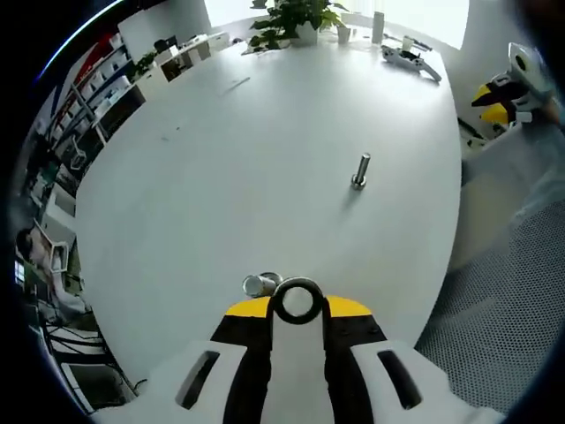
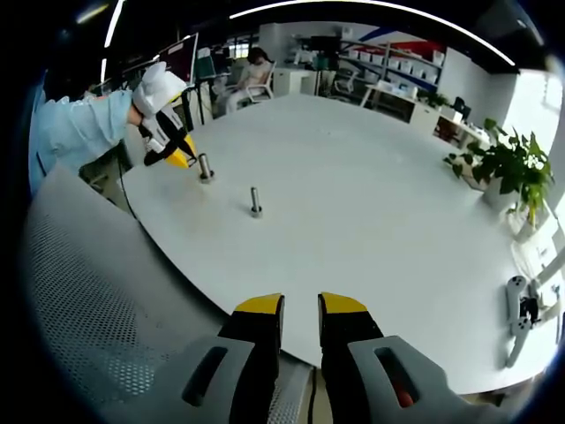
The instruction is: Place the washer onto the threaded stud by aligning its center hole with the stud, sliding it down to the base, and recovering from edge contact or off-axis alignment until the washer reaches the visible bottom stop.
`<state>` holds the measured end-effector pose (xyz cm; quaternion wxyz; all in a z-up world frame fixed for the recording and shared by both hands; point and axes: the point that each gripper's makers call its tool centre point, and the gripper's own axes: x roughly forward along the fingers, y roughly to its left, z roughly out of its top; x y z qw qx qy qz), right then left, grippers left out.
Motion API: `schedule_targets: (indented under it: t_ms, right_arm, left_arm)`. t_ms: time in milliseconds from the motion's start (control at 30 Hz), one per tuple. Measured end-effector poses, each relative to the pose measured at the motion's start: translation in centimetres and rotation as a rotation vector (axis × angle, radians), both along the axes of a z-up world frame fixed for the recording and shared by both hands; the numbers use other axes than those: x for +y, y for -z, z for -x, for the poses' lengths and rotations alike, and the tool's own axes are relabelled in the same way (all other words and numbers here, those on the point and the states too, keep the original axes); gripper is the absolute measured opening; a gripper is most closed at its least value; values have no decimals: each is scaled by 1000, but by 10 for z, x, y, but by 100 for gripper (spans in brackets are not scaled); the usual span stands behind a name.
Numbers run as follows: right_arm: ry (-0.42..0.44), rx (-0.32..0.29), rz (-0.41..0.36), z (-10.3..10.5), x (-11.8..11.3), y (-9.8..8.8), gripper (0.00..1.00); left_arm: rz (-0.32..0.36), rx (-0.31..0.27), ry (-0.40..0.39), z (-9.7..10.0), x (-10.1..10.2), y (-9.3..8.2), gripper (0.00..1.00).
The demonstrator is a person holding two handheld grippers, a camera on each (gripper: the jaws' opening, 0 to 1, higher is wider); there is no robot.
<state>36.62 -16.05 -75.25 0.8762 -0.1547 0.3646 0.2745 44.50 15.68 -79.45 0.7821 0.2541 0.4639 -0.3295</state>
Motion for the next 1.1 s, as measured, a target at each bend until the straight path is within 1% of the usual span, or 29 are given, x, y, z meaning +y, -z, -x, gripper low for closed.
schedule_targets:
  t_ms: [100,233,367,467,600,767,933,1000,1033,1100]
  right_arm:
    - [0,0,-1,0,0,0,18]
    - [-3,0,-1,0,0,0,18]
    - [-2,0,-2,0,0,0,18]
    - [0,-1,-3,0,0,0,18]
    - [1,0,-3,0,0,0,18]
    - [7,1,-6,0,-1,0,18]
    - [6,4,-5,0,0,0,18]
    - [6,4,-5,0,-1,0,18]
    - [7,4,-5,0,-1,0,18]
    - [9,4,-5,0,-1,0,18]
  left_arm:
    - [7,-9,-9,-5,1,-4,19]
    - [-6,-23,-6,-14,3,-6,19]
    - [-32,-35,4,-21,5,-5,19]
    - [-37,-30,-2,-26,7,1,19]
    - [-74,-16,6,-29,12,10,19]
    - [-70,-4,3,-32,13,14,19]
    - [-82,14,13,-33,12,21,19]
    - [-88,18,18,-34,13,24,19]
    - [-88,26,27,-34,13,27,19]
    - [-96,19,55,-33,12,28,20]
